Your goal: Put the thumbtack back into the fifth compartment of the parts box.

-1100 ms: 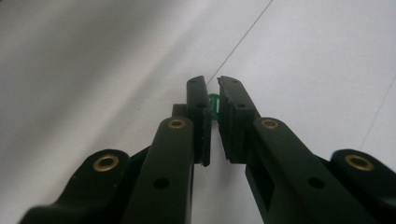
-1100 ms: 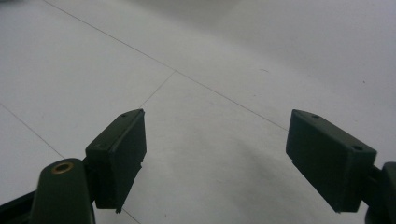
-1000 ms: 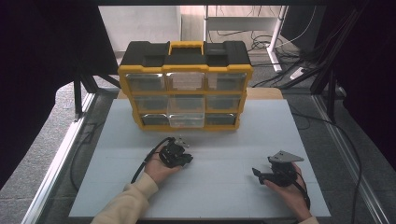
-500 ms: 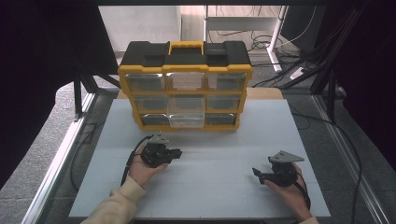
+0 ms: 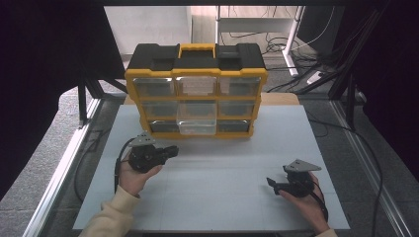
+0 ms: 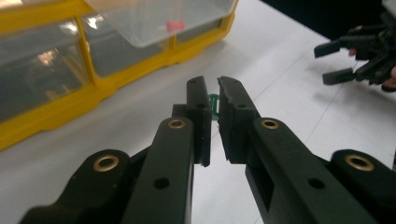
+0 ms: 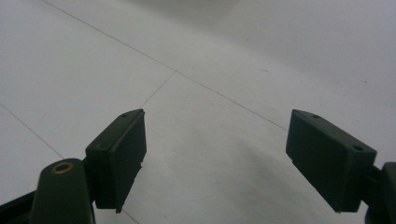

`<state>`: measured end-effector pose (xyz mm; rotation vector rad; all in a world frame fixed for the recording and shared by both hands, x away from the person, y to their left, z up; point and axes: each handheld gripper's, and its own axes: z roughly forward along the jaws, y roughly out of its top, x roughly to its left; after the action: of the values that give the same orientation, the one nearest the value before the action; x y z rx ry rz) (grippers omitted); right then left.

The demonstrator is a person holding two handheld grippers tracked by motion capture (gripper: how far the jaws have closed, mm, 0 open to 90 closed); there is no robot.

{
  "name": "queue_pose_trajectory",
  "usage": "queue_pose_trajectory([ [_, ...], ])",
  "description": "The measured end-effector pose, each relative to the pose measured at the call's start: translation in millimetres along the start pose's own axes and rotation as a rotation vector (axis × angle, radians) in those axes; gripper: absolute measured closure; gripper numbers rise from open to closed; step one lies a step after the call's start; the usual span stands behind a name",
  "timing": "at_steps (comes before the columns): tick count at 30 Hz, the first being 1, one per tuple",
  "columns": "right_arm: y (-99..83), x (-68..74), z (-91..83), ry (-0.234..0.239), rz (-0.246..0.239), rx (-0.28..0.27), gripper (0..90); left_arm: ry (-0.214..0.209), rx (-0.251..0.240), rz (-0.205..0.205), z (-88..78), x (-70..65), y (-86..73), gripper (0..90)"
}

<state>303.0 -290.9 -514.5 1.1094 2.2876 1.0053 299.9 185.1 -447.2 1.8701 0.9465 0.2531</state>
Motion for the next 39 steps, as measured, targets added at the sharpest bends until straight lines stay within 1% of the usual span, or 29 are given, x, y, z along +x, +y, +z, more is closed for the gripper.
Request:
queue_pose_trajectory([
  [4, -0.4, -0.1, -0.7, -0.002, 0.002, 0.001, 20.1, 0.005, -0.035, -0.005, -7.6, 1.0, 5.7, 82.6],
  [6, -1.2, -0.5, -1.3, -0.002, 0.001, 0.000, 20.1, 0.011, -0.063, -0.004, -12.2, 1.4, 9.6, 82.6],
  [7, -1.9, -0.4, -2.1, -0.009, 0.003, 0.001, 20.1, 0.012, -0.069, -0.002, -14.1, 1.9, 11.0, 82.6],
  [9, -2.9, -1.1, -3.1, -0.006, 0.008, 0.000, 20.1, 0.015, -0.091, -0.004, -18.9, 2.8, 15.3, 82.6],
  [10, -3.3, -1.5, -3.7, -0.011, 0.007, 0.000, 20.1, 0.013, -0.106, -0.010, -21.0, 3.1, 17.7, 82.6],
  [11, -3.3, -1.7, -4.3, -0.011, 0.010, 0.000, 20.2, 0.012, -0.120, -0.012, -23.5, 3.4, 21.1, 82.6],
  [13, -3.0, -1.6, -4.4, -0.012, 0.012, -0.003, 20.1, 0.016, -0.139, -0.005, -26.5, 3.1, 27.8, 82.6],
  [16, -1.9, -1.0, -2.9, -0.013, 0.005, -0.001, 20.2, 0.019, -0.157, 0.003, -27.2, 1.9, 39.0, 82.6],
  [18, -1.5, -0.5, -2.3, -0.010, 0.008, 0.000, 20.2, 0.018, -0.169, 0.007, -24.5, 1.2, 49.3, 82.6],
  [20, -1.2, -0.7, -1.9, -0.010, 0.005, 0.001, 20.2, 0.021, -0.169, 0.016, -19.1, 0.9, 59.2, 82.6],
  [22, -0.9, -0.7, -1.4, -0.008, 0.005, 0.000, 20.2, 0.029, -0.160, 0.026, -12.9, 1.0, 67.5, 82.6],
  [26, -0.7, -0.6, -1.4, -0.005, 0.000, 0.000, 20.2, 0.034, -0.157, 0.027, 0.7, 2.7, 83.4, 82.6],
  [28, -0.8, -0.6, -1.4, -0.004, 0.001, -0.001, 20.2, 0.043, -0.144, 0.035, 8.1, 3.6, 90.4, 82.5],
  [33, -0.9, -0.8, -1.4, -0.002, 0.001, -0.001, 20.2, 0.054, -0.126, 0.034, 22.3, 8.3, 99.7, 82.5],
  [39, -0.9, -0.8, -1.1, -0.002, 0.001, 0.001, 20.2, 0.072, -0.115, 0.041, 33.9, 13.0, 105.3, 82.2],
])
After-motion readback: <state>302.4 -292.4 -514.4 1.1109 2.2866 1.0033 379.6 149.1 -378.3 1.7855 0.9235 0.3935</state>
